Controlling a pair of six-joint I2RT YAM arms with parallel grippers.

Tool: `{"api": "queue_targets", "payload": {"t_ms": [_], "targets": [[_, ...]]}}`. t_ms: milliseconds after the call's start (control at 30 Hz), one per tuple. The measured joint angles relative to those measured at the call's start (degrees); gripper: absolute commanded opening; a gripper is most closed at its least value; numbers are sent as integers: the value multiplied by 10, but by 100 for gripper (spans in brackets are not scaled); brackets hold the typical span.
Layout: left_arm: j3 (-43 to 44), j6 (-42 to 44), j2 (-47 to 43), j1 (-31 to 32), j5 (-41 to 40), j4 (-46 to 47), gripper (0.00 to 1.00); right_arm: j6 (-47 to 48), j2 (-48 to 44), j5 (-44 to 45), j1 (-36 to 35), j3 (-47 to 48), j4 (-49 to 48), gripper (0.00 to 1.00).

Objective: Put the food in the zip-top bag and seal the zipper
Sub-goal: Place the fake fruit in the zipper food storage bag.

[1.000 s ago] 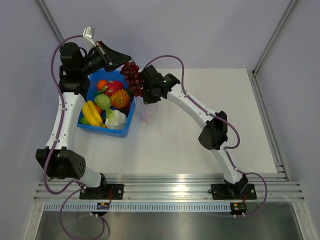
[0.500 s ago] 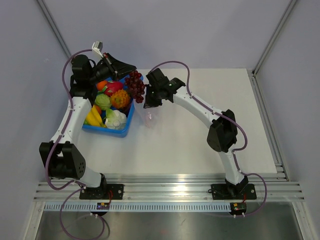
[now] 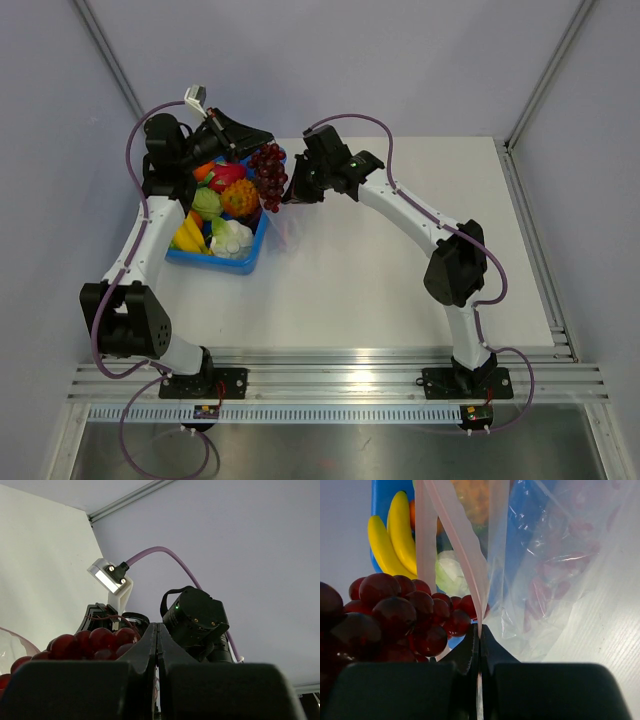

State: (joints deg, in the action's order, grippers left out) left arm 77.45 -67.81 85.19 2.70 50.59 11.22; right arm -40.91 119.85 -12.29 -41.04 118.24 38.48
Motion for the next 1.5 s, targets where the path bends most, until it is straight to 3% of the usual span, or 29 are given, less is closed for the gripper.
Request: {"api": "queue_targets", "payload": {"t_ms": [600,1267,1300,1333,1433,1500], "targets": [[-15,50,13,0,-6,-52,0,-29,-22,-53,5,-22,-42,0],[-13,175,37,3,-20,-202,0,-33,-37,-63,29,-27,-48,0],[-10,182,39,4,-21,-209,9,-33,-37,-65,29,-27,-49,0],[-1,195,44,7,-24,-227,30,-33,-37,-67,29,-27,-49,0],[38,231,65,23,-27,-269,47,-34,-37,-69,30,-27,-49,0],[58,251,70,34,-30,-292,52,-35,-37,-70,30,-27,-49,0]]}}
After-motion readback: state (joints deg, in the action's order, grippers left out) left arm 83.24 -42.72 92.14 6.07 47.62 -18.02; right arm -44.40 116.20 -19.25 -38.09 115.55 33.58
